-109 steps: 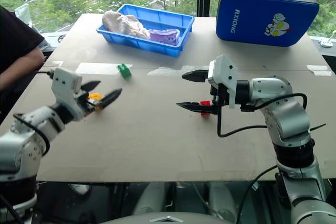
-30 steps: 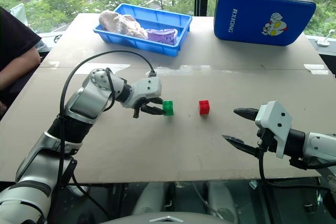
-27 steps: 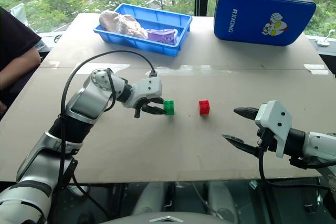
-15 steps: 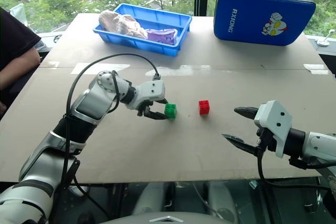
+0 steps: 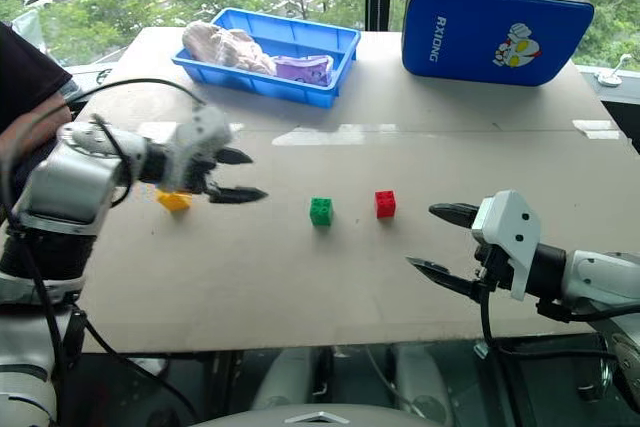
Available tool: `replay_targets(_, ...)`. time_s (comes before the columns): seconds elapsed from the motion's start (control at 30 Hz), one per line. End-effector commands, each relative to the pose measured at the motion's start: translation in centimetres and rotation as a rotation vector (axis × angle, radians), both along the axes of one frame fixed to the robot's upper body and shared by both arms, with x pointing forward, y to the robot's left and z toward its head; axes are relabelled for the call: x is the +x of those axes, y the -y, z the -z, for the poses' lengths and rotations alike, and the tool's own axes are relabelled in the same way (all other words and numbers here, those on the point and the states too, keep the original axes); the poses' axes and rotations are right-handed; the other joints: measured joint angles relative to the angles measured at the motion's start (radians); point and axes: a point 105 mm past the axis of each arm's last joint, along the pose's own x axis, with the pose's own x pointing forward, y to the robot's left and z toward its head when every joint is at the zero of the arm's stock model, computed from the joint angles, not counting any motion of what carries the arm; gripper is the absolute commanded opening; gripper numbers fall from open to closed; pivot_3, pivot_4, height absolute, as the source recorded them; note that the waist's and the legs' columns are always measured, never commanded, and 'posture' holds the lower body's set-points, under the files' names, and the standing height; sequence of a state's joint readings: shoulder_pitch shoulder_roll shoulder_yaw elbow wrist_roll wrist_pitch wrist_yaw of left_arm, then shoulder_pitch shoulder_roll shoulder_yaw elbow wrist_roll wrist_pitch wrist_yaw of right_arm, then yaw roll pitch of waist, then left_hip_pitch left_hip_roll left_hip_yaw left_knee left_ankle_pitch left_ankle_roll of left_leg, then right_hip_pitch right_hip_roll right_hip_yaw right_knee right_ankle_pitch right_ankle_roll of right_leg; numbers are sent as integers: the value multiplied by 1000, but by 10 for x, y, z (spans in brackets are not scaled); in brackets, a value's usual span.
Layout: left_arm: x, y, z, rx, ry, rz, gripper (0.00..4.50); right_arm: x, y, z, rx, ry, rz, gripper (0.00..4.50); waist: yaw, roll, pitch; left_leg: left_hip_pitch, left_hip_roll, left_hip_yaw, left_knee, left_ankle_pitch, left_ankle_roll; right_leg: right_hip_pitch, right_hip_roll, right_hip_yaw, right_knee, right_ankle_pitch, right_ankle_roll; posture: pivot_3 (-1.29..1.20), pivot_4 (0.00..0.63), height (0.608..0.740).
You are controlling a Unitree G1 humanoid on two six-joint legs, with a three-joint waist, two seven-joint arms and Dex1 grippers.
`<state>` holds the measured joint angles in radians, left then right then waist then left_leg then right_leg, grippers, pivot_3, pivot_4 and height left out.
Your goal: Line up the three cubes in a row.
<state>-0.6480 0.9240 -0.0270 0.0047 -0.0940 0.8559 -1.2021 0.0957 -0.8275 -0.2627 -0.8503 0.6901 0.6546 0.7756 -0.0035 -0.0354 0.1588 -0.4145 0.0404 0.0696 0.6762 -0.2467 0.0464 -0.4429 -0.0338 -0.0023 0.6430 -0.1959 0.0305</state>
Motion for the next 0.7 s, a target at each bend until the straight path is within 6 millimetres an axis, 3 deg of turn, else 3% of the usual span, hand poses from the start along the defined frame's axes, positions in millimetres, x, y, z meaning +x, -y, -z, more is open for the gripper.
replay_targets(0.03,1,-59,-20,10,89,-371,4413,0,-9,-5,22,26,-37,3813,-2,0,0,0,0,0,0,0,0,0,0,0,0,0,0,0,150,740)
replay_targets(0.13,-2,-77,-25,-109,108,-619,4413,1,-14,-8,29,27,-68,3813,5,0,0,-1,0,0,0,0,0,0,-1,0,0,0,0,0,150,740)
replay_targets(0.43,-29,-64,-3,-244,180,-1019,4413,7,-19,-16,34,45,-133,3813,15,-3,-1,-1,-1,-1,1,0,0,1,-2,0,0,3,2,0,150,740)
replay_targets(0.7,-31,-55,23,-252,213,-1122,4413,11,-15,-27,67,77,-157,3813,17,-3,-1,1,-1,-2,0,0,0,2,-1,-1,1,5,-1,0,150,740)
